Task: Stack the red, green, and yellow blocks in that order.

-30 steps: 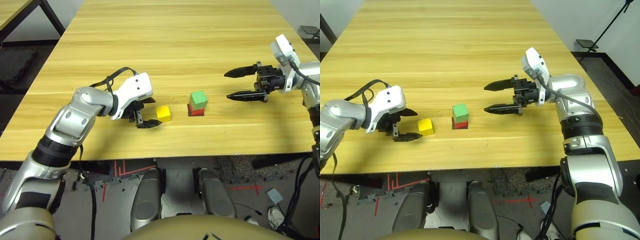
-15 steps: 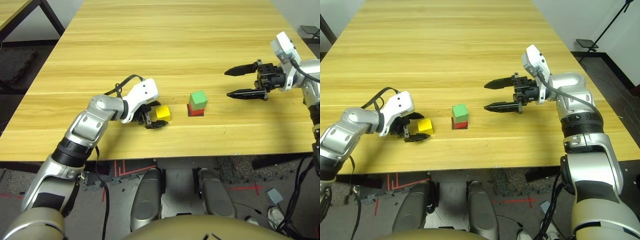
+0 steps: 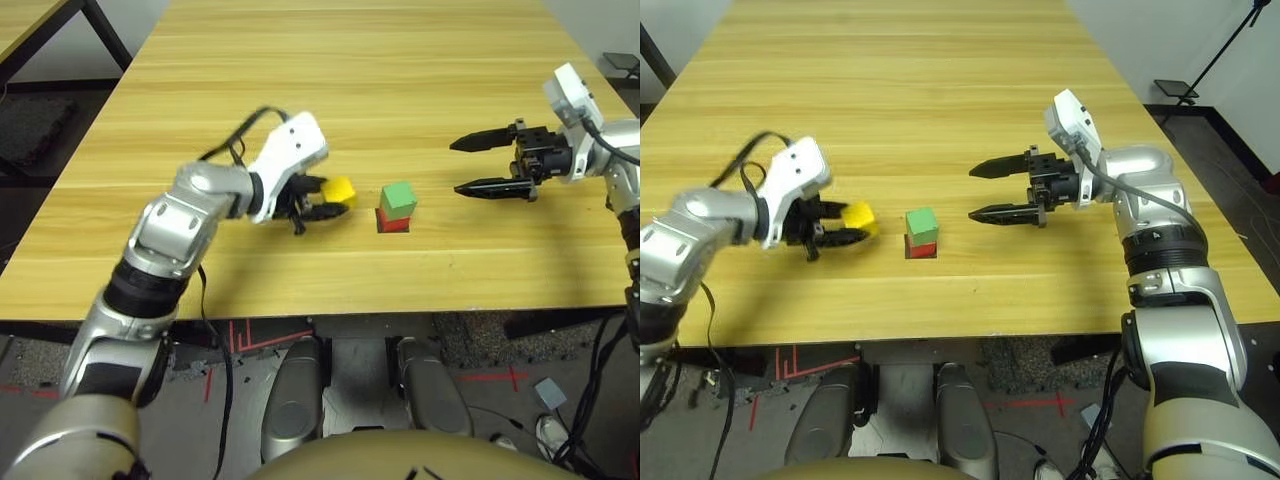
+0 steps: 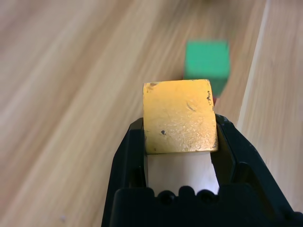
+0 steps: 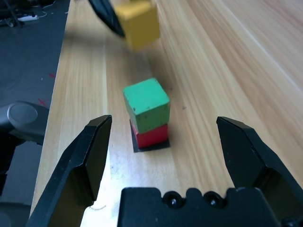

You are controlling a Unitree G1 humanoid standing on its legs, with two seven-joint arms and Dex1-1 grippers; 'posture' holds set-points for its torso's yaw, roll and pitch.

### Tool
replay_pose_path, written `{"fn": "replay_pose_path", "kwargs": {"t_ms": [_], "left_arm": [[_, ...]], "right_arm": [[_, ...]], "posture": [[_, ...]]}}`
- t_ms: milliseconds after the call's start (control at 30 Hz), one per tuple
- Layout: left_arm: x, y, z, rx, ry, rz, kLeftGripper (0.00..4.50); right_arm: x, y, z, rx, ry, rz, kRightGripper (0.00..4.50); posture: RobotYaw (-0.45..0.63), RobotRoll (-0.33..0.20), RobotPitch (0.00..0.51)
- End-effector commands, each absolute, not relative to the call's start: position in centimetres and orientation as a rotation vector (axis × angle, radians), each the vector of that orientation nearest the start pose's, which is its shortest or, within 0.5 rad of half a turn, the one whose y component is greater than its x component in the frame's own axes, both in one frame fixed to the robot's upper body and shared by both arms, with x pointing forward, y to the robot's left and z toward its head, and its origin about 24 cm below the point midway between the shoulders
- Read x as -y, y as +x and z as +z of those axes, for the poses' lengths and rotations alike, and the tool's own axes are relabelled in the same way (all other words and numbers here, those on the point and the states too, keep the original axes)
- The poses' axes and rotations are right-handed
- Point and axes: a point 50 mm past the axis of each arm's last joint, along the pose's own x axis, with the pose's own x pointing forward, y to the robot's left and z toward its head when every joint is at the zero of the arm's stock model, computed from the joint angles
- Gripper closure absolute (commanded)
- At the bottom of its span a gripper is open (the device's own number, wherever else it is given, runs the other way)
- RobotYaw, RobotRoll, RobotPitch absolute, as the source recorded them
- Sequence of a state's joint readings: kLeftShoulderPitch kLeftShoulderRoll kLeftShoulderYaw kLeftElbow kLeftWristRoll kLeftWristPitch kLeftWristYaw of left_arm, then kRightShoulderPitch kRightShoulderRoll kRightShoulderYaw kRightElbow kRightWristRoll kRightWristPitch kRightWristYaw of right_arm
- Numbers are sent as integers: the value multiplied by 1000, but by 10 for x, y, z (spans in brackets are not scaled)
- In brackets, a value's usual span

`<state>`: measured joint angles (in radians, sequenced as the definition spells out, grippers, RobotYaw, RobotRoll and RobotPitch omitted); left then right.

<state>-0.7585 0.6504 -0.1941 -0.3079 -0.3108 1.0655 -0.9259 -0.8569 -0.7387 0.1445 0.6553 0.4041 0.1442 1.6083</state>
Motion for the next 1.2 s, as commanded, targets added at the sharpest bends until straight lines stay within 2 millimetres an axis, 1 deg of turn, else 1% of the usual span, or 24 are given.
{"fn": "replay_pose_path", "kwargs": {"t_ms": [33, 133, 233, 333, 633, 1000, 1200], "left_arm": [[-120, 290, 234, -326, 434, -1062, 2552], [-109, 291, 243, -319, 431, -1076, 2552], [-97, 297, 247, -318, 416, -1081, 2552], [-90, 302, 242, -344, 425, -1083, 2552], [-69, 307, 226, -416, 444, -1132, 2552], [-57, 302, 215, -434, 460, -1170, 2552], [-56, 305, 210, -433, 464, -1160, 2552]], "right_arm": [[232, 331, 187, -180, -288, 1427, 0], [233, 330, 185, -182, -284, 1427, 0], [234, 329, 183, -184, -279, 1426, 0], [235, 327, 182, -186, -274, 1424, 0], [239, 321, 180, -191, -263, 1408, 0], [238, 319, 177, -188, -251, 1398, 0], [241, 318, 178, -189, -251, 1389, 0]], "posture": [[241, 30, 118], [236, 38, 120], [222, 43, 123], [213, 46, 125], [179, 58, 131], [168, 64, 130], [159, 62, 134]]}}
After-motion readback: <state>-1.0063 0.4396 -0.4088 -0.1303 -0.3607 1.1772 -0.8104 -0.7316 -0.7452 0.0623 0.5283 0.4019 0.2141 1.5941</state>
